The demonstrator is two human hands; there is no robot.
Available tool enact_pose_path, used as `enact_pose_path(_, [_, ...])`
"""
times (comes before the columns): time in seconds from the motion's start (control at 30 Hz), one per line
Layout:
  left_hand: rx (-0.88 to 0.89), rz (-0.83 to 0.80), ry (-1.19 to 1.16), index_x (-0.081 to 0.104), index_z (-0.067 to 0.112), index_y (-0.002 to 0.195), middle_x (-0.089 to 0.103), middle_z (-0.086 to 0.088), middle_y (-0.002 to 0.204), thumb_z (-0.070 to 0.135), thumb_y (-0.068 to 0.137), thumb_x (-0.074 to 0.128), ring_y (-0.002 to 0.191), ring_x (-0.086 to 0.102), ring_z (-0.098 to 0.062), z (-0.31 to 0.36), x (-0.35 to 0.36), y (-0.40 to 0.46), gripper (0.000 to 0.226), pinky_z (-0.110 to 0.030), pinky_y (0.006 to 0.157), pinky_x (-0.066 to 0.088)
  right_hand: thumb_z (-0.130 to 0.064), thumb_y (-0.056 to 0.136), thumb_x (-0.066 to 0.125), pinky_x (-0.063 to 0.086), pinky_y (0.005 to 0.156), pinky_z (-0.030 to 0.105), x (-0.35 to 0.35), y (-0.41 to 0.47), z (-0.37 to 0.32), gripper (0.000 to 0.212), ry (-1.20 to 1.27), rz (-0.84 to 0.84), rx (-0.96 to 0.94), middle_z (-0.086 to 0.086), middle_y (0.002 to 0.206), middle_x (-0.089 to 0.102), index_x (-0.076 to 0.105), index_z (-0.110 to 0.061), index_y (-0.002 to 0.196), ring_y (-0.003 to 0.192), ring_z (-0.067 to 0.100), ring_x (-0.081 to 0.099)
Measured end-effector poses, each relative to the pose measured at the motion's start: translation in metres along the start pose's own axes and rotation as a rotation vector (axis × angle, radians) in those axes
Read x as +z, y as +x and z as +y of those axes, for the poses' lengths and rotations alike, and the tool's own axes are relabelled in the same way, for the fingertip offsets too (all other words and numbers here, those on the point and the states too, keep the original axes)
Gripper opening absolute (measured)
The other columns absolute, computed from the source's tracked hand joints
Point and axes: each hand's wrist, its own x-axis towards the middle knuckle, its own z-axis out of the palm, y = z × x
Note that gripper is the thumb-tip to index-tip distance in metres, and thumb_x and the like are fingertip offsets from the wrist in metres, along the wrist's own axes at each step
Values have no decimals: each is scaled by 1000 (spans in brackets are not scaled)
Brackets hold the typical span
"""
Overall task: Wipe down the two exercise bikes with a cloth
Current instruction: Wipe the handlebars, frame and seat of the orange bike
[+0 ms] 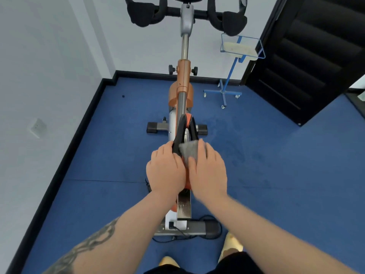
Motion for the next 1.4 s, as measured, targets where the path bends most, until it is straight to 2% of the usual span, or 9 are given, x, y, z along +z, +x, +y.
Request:
enact_pose_path(0.13, [9, 12, -12, 58, 18, 129, 65, 2, 118, 15, 96, 40, 104, 56, -20, 1, 0, 0, 38, -38, 78, 47, -29, 95, 37, 26, 116, 43, 8, -35, 8, 56, 140, 87, -53, 9, 153, 35, 36, -12, 148, 140, 27, 31])
enact_pose_path(0.3, [-9, 22, -14, 59, 18, 128, 65, 2, 119, 14, 95, 41, 105, 56, -21, 2, 1, 0, 38, -38, 78, 46, -33, 101, 35, 35, 100, 34, 1, 16, 5, 52, 224, -28, 123, -3, 150, 39, 28, -23, 151, 131, 20, 38])
enact_pose_path(0.47, [13, 38, -15, 59, 18, 128, 66, 2, 116, 15, 95, 41, 103, 57, -20, 1, 0, -2, 37, -37, 76, 46, -36, 101, 35, 30, 113, 39, 5, -25, 10, 59, -69, 13, -5, 11, 152, 32, 21, -11, 152, 137, 29, 33])
enact_pose_path(0.63, [4, 35, -11, 58, 20, 129, 66, 2, 113, 14, 95, 42, 100, 57, -21, 1, 0, -2, 38, -35, 73, 42, -37, 103, 25, 40, 90, 42, -6, 50, -2, 50, 137, -262, 183, 12, 139, 46, 29, -12, 145, 118, 33, 49])
enact_pose_path(0.8, [-16, 53, 10, 59, 20, 129, 66, 4, 119, 14, 94, 45, 107, 58, -19, 4, 2, -1, 38, -31, 75, 38, -41, 101, 28, 39, 97, 41, -3, 15, 2, 61, -75, -129, -7, 4, 151, 32, 11, -15, 153, 128, 27, 40])
enact_pose_path(0.93, [-8, 44, 74, 61, 21, 124, 66, 6, 113, 13, 90, 47, 100, 58, -20, 9, 4, 0, 38, -32, 72, 40, -42, 103, 25, 39, 85, 40, 6, 76, 1, 61, 152, -266, 114, 10, 147, 40, 7, -12, 154, 121, 35, 49])
enact_pose_path(1.1, [11, 123, 27, 67, 20, 116, 69, 9, 108, 25, 84, 28, 95, 63, -18, 12, -1, -4, 51, -32, 72, 45, -44, 103, 23, 37, 78, 37, 24, 147, -2, 48, 433, -260, 191, 11, 129, 55, 34, -15, 139, 111, 33, 55])
enact_pose_path(1.3, [-84, 123, -4, 67, 25, 120, 68, 17, 112, 24, 87, 36, 104, 59, -5, 14, -3, -6, 45, -23, 85, 40, -39, 97, 37, 32, 67, 34, 20, 204, -1, 38, 69, -309, -513, -1, 80, 57, 56, -17, 74, 75, 20, 50])
enact_pose_path(1.4, [-86, 199, -19, 68, 25, 116, 66, 19, 113, 26, 87, 36, 106, 58, -5, 16, -3, -10, 43, -26, 90, 42, -46, 98, 34, 30, 95, 32, 12, 186, 21, 38, 140, -314, -1176, -17, 83, 59, 61, -30, 78, 91, 7, 50])
